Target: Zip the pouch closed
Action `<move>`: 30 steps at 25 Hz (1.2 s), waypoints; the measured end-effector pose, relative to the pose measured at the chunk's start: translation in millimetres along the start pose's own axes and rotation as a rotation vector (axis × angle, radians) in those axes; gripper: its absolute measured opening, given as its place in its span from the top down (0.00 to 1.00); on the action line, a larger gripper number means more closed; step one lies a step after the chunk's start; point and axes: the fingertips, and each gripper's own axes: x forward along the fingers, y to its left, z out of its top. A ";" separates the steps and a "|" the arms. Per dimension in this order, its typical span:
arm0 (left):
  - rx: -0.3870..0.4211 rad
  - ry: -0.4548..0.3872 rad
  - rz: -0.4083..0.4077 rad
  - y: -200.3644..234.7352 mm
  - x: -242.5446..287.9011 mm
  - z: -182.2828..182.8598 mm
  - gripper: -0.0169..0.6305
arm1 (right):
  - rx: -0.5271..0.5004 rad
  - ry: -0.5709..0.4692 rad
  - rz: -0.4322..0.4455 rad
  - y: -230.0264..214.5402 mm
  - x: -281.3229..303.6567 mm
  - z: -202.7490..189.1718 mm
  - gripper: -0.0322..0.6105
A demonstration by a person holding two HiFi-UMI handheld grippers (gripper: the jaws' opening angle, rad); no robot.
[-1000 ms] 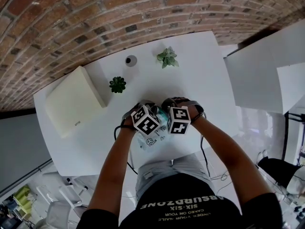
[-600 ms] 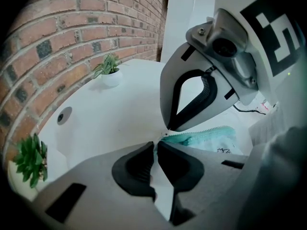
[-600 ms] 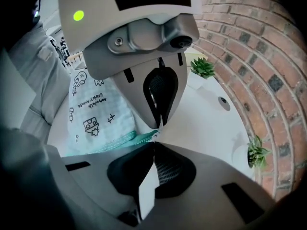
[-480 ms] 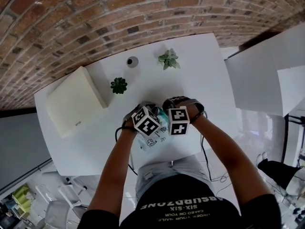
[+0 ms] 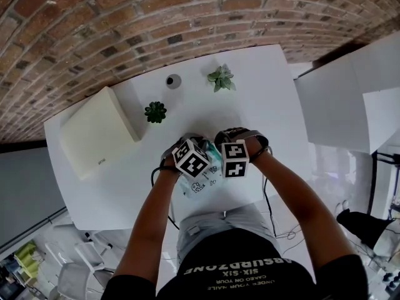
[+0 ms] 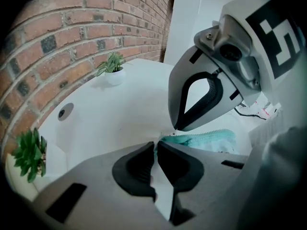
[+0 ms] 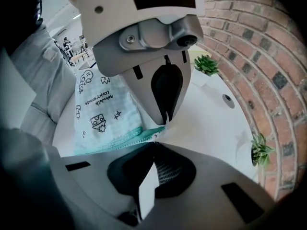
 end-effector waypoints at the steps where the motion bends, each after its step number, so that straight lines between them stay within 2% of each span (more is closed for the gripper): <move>1: -0.001 0.002 0.003 0.5 0.4 -0.4 0.93 | 0.002 0.000 -0.001 0.4 -0.2 -0.3 0.95; 30: -0.032 0.013 0.017 3.4 2.0 -2.8 0.93 | -0.008 0.009 0.018 18.1 -7.2 -6.0 0.95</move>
